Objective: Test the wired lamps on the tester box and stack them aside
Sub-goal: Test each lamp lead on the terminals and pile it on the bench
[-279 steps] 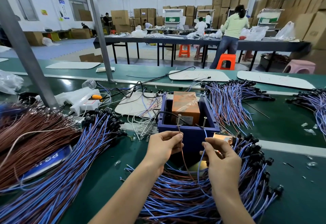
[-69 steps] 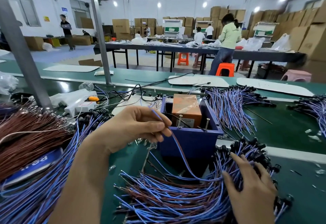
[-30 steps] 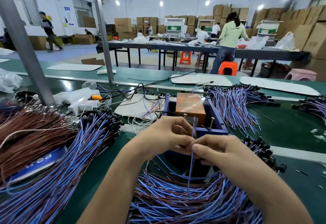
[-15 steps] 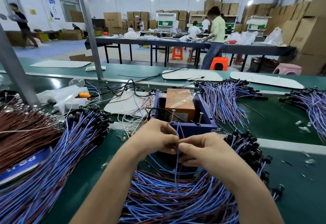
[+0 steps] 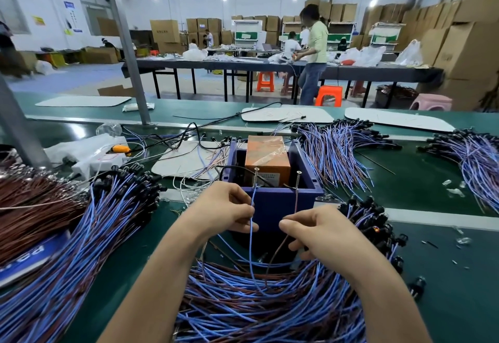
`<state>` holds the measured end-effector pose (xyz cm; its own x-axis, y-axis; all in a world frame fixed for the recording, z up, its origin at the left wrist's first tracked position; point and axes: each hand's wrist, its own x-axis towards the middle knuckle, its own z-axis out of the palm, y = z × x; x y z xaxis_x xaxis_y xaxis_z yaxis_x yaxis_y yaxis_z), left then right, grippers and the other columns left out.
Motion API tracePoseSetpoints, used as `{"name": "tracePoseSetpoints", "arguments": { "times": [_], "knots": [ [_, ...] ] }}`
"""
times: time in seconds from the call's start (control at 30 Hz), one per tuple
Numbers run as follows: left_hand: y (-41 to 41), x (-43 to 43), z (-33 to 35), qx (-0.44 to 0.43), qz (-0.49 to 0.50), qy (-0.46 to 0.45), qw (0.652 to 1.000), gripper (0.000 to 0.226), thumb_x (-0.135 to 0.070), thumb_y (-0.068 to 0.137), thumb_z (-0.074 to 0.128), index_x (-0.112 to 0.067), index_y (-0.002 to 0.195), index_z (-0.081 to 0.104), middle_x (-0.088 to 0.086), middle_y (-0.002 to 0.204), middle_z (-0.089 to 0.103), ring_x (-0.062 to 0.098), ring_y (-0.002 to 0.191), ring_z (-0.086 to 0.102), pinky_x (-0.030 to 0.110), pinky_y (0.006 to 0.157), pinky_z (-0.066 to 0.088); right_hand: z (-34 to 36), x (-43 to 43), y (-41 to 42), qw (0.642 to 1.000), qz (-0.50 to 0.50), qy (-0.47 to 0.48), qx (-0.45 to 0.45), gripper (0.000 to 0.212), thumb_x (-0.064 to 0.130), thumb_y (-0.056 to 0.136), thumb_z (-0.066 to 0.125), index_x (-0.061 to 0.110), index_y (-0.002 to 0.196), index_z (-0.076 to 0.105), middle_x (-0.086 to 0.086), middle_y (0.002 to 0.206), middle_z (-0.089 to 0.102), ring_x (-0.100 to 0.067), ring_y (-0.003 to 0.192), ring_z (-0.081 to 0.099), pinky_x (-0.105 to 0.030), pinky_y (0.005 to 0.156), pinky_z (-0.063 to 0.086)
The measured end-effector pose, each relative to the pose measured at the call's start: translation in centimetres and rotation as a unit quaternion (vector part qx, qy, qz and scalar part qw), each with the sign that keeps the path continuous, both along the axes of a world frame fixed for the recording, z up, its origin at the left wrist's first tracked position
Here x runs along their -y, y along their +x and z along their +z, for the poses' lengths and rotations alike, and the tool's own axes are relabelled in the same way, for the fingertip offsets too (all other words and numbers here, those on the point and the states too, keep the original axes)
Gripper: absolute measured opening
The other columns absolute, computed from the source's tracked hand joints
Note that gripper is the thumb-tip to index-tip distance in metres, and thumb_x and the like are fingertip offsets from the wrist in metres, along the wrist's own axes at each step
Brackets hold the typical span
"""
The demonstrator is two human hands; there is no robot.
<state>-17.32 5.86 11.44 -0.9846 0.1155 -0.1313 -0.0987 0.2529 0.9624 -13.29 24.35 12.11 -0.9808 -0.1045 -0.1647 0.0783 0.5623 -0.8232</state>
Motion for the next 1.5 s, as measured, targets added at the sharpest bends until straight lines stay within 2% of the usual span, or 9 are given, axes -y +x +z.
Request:
{"name": "tracePoseSetpoints", "arguments": {
  "times": [0.2,0.5,0.63,0.77,0.93,1.1,1.2,1.33,1.5],
  "knots": [
    [0.1,0.1,0.1,0.002,0.001,-0.001,1.0,0.006,0.008,0.085,0.062,0.003,0.083,0.059,0.013,0.065,0.063,0.026,0.059,0.07,0.023,0.054,0.055,-0.2,-0.1,0.0,1.0,0.003,0.0,-0.001,0.01,0.037,0.091,0.061,0.031,0.09,0.069,-0.001,0.088,0.072,-0.013,0.084,0.068,-0.038,0.086,0.056],
    [0.3,0.3,0.3,-0.002,-0.009,-0.016,1.0,0.006,0.007,0.086,0.062,0.002,0.084,0.059,0.014,0.068,0.063,0.025,0.059,0.07,0.023,0.054,0.055,-0.4,-0.1,-0.2,1.0,0.027,0.012,-0.01,0.026,0.037,0.092,0.06,0.024,0.113,0.069,0.008,0.097,0.07,-0.007,0.087,0.065,-0.029,0.085,0.054],
    [0.6,1.1,0.8,-0.02,-0.07,-0.096,0.993,0.006,0.0,0.086,0.064,-0.005,0.084,0.062,0.005,0.066,0.068,0.015,0.058,0.067,0.022,0.056,0.052,0.0,0.0,0.2,0.99,0.133,0.036,-0.019,0.028,0.036,0.093,0.058,0.033,0.12,0.065,0.018,0.1,0.067,0.009,0.094,0.06,-0.006,0.077,0.044],
    [0.9,3.7,1.5,0.016,-0.103,-0.157,0.982,0.011,0.0,0.088,0.059,-0.008,0.083,0.066,0.004,0.068,0.072,0.011,0.059,0.066,0.017,0.055,0.05,0.8,1.3,0.8,0.963,0.265,0.05,0.022,0.026,0.035,0.096,0.053,0.045,0.119,0.061,0.012,0.089,0.067,0.0,0.073,0.061,-0.016,0.073,0.047],
    [-0.8,10.4,0.3,0.003,0.147,-0.37,0.917,0.027,0.0,0.086,0.055,-0.016,0.099,0.073,0.01,0.105,0.071,0.024,0.097,0.064,0.029,0.085,0.051,1.1,2.6,1.2,0.932,0.356,0.041,0.051,0.033,0.026,0.099,0.052,0.045,0.125,0.058,0.034,0.055,0.054,0.012,0.045,0.049,-0.002,0.049,0.035],
    [-1.6,12.9,-2.1,0.052,0.26,-0.416,0.87,0.041,0.001,0.084,0.054,-0.019,0.118,0.066,0.011,0.125,0.061,0.032,0.116,0.054,0.044,0.102,0.042,1.3,2.7,1.6,0.934,0.352,0.051,0.035,0.035,0.038,0.093,0.059,0.06,0.12,0.053,0.025,0.113,0.062,0.001,0.101,0.063,-0.026,0.098,0.048],
    [-1.9,12.8,-2.7,0.054,0.249,-0.414,0.874,0.033,0.004,0.084,0.051,-0.015,0.099,0.073,0.013,0.12,0.063,0.032,0.11,0.058,0.046,0.104,0.039,1.3,2.5,1.6,0.934,0.353,0.046,0.027,0.036,0.038,0.093,0.059,0.061,0.119,0.053,0.023,0.121,0.06,-0.001,0.102,0.063,-0.029,0.1,0.047],
    [-2.3,13.0,-3.1,0.067,0.274,-0.416,0.865,0.032,0.003,0.083,0.051,0.0,0.111,0.065,0.013,0.12,0.063,0.033,0.114,0.055,0.043,0.108,0.035,1.2,2.5,1.5,0.935,0.352,0.042,0.028,0.036,0.039,0.092,0.059,0.062,0.119,0.052,0.021,0.125,0.056,-0.002,0.102,0.063,-0.028,0.099,0.048],
    [-2.2,12.3,-1.8,0.0,0.304,-0.402,0.863,0.023,-0.001,0.086,0.055,-0.003,0.101,0.072,0.017,0.11,0.067,0.034,0.106,0.059,0.031,0.085,0.044,1.1,2.4,1.4,0.937,0.343,0.044,0.037,0.038,0.04,0.092,0.06,0.064,0.12,0.05,0.019,0.127,0.055,-0.003,0.106,0.061,-0.029,0.1,0.047]
  ]
}}
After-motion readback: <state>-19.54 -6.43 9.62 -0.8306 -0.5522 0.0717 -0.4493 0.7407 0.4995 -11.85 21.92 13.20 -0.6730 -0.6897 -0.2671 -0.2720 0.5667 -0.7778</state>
